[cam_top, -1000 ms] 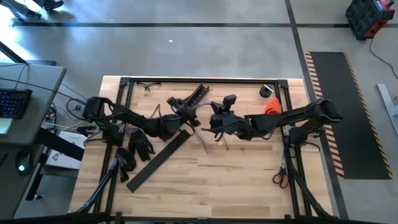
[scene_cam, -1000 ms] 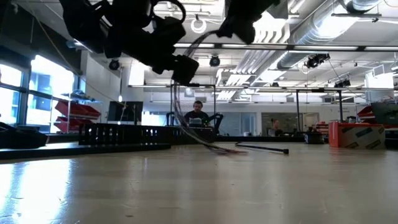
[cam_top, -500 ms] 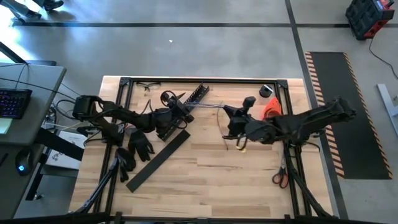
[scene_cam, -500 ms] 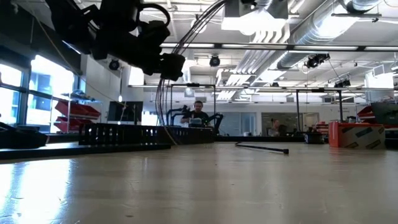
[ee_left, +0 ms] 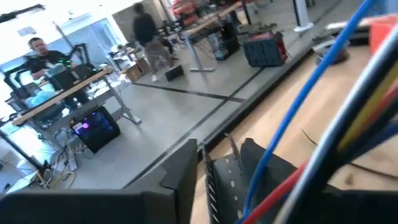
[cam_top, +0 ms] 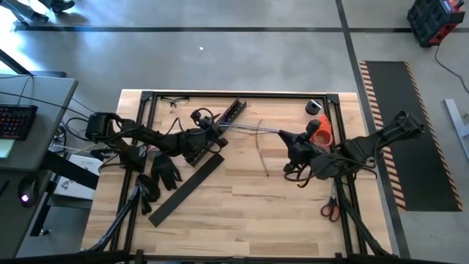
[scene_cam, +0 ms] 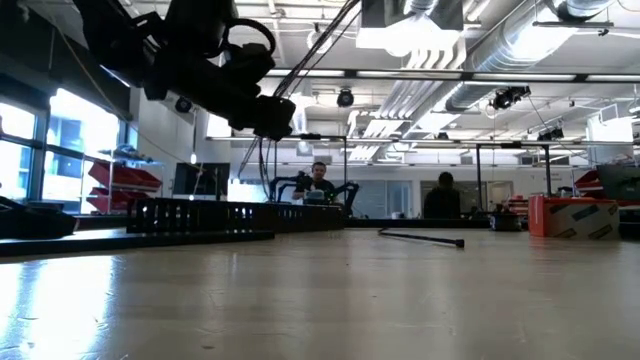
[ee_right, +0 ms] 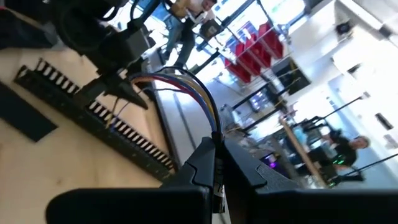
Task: Ziptie cables
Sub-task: Wrap the cables together using the black zip tie
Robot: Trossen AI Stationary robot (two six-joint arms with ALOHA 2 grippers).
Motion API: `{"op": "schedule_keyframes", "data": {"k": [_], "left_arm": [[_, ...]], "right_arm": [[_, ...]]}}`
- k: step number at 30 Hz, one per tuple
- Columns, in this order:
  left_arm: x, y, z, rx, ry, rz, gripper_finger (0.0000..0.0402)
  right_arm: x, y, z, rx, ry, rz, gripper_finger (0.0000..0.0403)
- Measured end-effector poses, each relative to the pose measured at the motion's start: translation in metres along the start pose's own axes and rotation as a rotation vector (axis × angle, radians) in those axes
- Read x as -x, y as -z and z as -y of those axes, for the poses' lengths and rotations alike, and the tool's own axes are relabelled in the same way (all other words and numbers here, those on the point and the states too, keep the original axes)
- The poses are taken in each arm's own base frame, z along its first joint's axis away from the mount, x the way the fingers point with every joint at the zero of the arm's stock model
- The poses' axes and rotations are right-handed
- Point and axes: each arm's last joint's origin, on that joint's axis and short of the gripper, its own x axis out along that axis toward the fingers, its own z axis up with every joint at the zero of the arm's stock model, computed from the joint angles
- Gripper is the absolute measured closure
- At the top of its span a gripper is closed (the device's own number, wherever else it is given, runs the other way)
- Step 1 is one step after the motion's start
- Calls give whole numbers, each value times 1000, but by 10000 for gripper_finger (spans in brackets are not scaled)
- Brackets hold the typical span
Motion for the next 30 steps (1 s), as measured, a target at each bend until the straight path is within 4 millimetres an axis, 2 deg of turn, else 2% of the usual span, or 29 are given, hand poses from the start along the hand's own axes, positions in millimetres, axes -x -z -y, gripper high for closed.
{"op": "schedule_keyframes", "data": {"k": [6, 11, 17, 24, 28, 30], "left_arm": [[7, 6, 9, -72, 96, -37, 392], [21, 2, 18, -185, 178, -103, 400], [29, -24, 24, -245, 460, -351, 401], [33, -37, 31, -120, 836, -530, 401], [34, -40, 34, -38, 912, -555, 401], [27, -37, 38, -28, 907, -544, 401]], "right_arm": [[3, 23, 5, -154, -99, -106, 403], [-7, 47, 7, -315, -175, -314, 403], [-31, 89, -9, -473, -252, -584, 403], [-59, 149, -31, -617, -267, -845, 403], [-67, 175, -40, -656, -273, -976, 403], [-69, 185, -44, -660, -264, -1040, 403]]}}
